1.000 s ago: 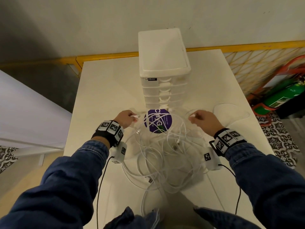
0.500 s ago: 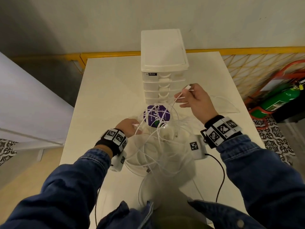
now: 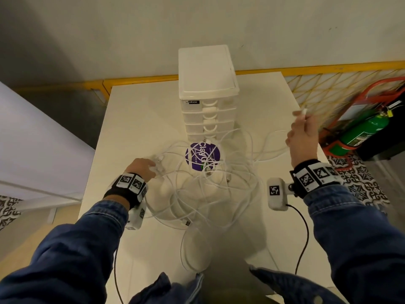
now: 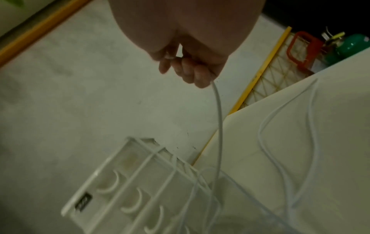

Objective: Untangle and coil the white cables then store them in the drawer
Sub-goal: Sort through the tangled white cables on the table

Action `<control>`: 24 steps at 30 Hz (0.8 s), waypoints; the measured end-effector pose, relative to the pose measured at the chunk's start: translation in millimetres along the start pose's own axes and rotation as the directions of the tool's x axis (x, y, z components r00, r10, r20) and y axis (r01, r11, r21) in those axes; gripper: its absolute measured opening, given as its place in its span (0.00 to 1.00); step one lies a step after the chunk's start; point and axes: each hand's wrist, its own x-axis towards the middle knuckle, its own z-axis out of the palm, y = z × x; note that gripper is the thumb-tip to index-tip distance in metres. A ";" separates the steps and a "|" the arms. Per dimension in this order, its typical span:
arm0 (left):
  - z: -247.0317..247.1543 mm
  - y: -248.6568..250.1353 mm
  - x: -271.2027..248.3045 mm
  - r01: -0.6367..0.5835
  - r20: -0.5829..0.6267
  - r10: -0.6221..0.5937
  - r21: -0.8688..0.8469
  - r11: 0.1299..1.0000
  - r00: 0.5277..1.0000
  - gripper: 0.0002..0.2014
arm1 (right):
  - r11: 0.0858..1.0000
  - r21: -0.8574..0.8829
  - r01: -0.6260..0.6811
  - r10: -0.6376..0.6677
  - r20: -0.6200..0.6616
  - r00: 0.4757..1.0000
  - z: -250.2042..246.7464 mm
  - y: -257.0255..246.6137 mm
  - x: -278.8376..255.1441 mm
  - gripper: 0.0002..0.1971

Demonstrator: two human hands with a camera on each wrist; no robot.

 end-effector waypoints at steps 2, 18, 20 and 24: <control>-2.1 7.5 -1.9 -0.022 -0.123 0.014 -0.060 0.998 0.992 0.13 | 0.969 -0.244 0.033 -0.002 0.126 0.992 1.5 12.2 -4.9 0.08; -4.9 111.4 53.2 -0.374 0.037 0.372 0.054 0.926 0.927 0.14 | 0.806 -0.581 0.111 0.144 0.375 0.916 25.3 39.3 -4.6 0.14; -2.1 112.5 59.8 -0.361 0.067 0.355 0.119 0.925 0.932 0.14 | 0.839 -0.542 0.051 0.174 0.356 0.918 24.8 42.1 -3.2 0.13; 2.9 111.6 63.2 -0.312 0.135 0.291 0.175 0.934 0.947 0.17 | 0.856 -0.516 0.023 0.172 0.328 0.929 26.9 52.0 -7.7 0.12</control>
